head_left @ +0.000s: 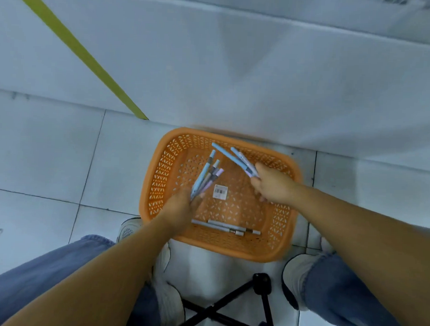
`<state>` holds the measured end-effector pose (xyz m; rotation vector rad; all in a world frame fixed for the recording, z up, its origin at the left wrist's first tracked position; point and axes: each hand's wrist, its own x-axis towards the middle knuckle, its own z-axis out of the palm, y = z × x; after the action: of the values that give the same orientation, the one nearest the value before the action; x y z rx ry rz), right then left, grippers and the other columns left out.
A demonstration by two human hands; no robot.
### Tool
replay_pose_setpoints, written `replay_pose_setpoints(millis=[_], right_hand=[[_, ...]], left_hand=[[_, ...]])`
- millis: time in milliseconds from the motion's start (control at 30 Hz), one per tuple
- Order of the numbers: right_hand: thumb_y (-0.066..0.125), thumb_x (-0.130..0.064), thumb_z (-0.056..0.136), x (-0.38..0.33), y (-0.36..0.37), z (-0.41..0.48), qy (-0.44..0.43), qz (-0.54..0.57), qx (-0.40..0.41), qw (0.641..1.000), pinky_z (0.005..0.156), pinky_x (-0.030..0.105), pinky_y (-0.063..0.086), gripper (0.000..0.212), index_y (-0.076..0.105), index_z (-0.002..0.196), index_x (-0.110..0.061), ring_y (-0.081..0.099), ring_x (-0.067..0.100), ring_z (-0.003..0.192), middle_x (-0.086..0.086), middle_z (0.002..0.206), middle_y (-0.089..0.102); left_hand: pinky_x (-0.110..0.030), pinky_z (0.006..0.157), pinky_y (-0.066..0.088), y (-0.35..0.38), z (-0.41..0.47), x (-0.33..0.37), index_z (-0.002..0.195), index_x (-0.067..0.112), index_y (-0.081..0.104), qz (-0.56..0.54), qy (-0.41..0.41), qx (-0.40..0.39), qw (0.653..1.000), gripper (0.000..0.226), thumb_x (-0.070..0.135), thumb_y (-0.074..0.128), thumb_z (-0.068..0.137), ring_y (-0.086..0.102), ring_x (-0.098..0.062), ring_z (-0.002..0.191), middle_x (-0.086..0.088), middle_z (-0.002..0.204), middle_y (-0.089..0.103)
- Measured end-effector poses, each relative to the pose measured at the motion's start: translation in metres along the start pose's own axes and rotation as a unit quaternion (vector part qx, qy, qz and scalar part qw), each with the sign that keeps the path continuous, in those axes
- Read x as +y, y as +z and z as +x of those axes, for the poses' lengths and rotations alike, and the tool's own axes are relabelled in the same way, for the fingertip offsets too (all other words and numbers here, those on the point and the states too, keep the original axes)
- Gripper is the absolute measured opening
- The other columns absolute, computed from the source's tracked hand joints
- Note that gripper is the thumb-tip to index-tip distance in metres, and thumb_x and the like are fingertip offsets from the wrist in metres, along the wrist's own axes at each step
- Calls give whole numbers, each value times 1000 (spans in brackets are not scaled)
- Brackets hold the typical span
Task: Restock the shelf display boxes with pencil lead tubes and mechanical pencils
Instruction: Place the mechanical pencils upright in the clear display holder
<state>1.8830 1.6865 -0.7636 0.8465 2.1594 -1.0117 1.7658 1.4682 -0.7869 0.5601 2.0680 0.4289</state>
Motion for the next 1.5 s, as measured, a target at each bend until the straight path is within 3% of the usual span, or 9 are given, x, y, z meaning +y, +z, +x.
replay_pose_setpoints(millis=[67, 167, 267, 400, 533, 733, 900, 1100, 1500], right_hand=[[41, -23, 101, -11, -5, -18, -15, 70, 21, 997, 62, 42, 55, 16, 45, 107, -8, 66, 28, 70, 17, 91, 64], [42, -22, 101, -35, -15, -46, -41, 205, 79, 975, 41, 24, 48, 10, 45, 94, -16, 59, 10, 46, 5, 76, 62], [43, -21, 100, -64, -28, -81, -68, 314, 122, 939, 50, 31, 52, 10, 48, 92, -18, 60, 13, 51, 2, 74, 62], [41, -19, 103, -108, -51, -131, -141, 372, 153, 905, 51, 30, 49, 10, 48, 107, -14, 57, 15, 55, 3, 75, 60], [42, -21, 103, -140, -78, -179, -213, 372, 193, 883, 42, 19, 40, 13, 50, 96, -13, 49, 6, 42, -1, 64, 59], [40, -18, 104, -167, -99, -227, -279, 359, 196, 869, 46, 28, 40, 12, 50, 97, -19, 50, 18, 53, 7, 69, 56], [39, -19, 104, -169, -100, -241, -286, 342, 184, 876, 46, 26, 43, 14, 50, 111, -13, 51, 16, 52, 7, 69, 55], [40, -25, 104, -162, -94, -248, -287, 344, 132, 884, 50, 29, 52, 13, 50, 106, -16, 61, 21, 54, 8, 70, 59], [43, -30, 103, -171, -131, -261, -319, 298, 98, 894, 69, 41, 61, 23, 56, 106, -12, 72, 31, 78, 12, 84, 68]], left_hand=[[-25, 52, 39, -11, -8, 12, 108, 19, 50, -42, 14, 30, 999, 25, 43, 43, 104, 54, -12, 64, 3, 77, 58], [-30, 60, 44, -23, -24, 37, 101, 19, 55, -167, 44, 65, 983, 25, 41, 44, 105, 51, -14, 59, 5, 68, 55], [-38, 66, 42, -37, -48, 71, 86, 24, 53, -328, 64, 82, 939, 26, 42, 48, 103, 45, -13, 62, 9, 63, 48], [-39, 66, 43, -66, -81, 125, 83, 23, 59, -386, 138, 114, 905, 29, 47, 50, 98, 52, -17, 64, 4, 64, 57], [-58, 75, 53, -103, -120, 170, 98, 5, 54, -419, 234, 100, 872, 39, 44, 52, 100, 55, -28, 64, -9, 65, 56], [-33, 59, 57, -131, -167, 200, 97, 9, 63, -420, 288, 119, 852, 39, 39, 39, 107, 54, -23, 46, -5, 52, 51], [-37, 63, 59, -126, -188, 203, 109, 23, 56, -382, 302, 171, 856, 26, 39, 35, 108, 55, -12, 45, 8, 45, 52], [-20, 48, 44, -119, -197, 197, 107, 20, 60, -374, 290, 171, 864, 32, 46, 41, 105, 52, -11, 47, 6, 50, 54], [-30, 51, 40, -154, -215, 225, 85, 14, 67, -417, 320, 101, 845, 30, 35, 55, 102, 46, -16, 46, -3, 53, 54]])
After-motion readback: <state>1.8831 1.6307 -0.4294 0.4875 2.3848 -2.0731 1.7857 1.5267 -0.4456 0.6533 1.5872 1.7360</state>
